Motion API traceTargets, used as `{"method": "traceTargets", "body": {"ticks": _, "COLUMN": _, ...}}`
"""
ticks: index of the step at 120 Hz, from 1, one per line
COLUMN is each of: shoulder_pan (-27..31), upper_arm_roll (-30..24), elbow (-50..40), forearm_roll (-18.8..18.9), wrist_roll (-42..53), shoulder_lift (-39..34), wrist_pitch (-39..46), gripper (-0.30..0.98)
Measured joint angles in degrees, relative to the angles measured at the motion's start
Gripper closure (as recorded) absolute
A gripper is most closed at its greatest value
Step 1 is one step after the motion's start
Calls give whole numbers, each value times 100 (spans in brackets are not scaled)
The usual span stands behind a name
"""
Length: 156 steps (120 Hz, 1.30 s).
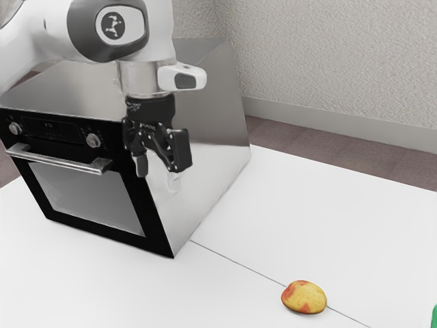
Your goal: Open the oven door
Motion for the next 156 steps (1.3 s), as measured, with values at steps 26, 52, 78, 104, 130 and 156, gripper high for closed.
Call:
{"method": "traceTargets", "body": {"ticks": 26, "shoulder_pan": 6, "upper_arm_roll": -13, "elbow": 2, "forearm_roll": 18, "wrist_roll": 188, "shoulder_lift": 12, "wrist_pitch": 1045, "gripper": 0}}
{"method": "traceTargets", "body": {"ticks": 52, "shoulder_pan": -122, "upper_arm_roll": -12, "elbow": 752, "forearm_roll": -15, "wrist_roll": 622, "shoulder_lift": -1219, "wrist_pitch": 1348, "gripper": 0}}
{"method": "traceTargets", "body": {"ticks": 78, "shoulder_pan": 89, "upper_arm_roll": -440, "elbow": -2430, "forearm_roll": 1797, "wrist_roll": 2600, "shoulder_lift": -5164, "wrist_pitch": 2024, "gripper": 0}}
{"method": "traceTargets", "body": {"ticks": 104, "shoulder_pan": -24, "upper_arm_roll": 1417, "elbow": -5549, "forearm_roll": 2488, "wrist_roll": 4133, "shoulder_lift": -6559, "wrist_pitch": 3745, "gripper": 0}}
{"method": "traceTargets", "body": {"ticks": 130, "shoulder_pan": -550, "upper_arm_roll": 2277, "elbow": -5326, "forearm_roll": 2601, "wrist_roll": 5250, "shoulder_lift": -5397, "wrist_pitch": 4773, "gripper": 0}}
{"method": "traceTargets", "body": {"ticks": 156, "shoulder_pan": -686, "upper_arm_roll": 2402, "elbow": -5281, "forearm_roll": 2588, "wrist_roll": 6056, "shoulder_lift": -5145, "wrist_pitch": 5176, "gripper": 0}}
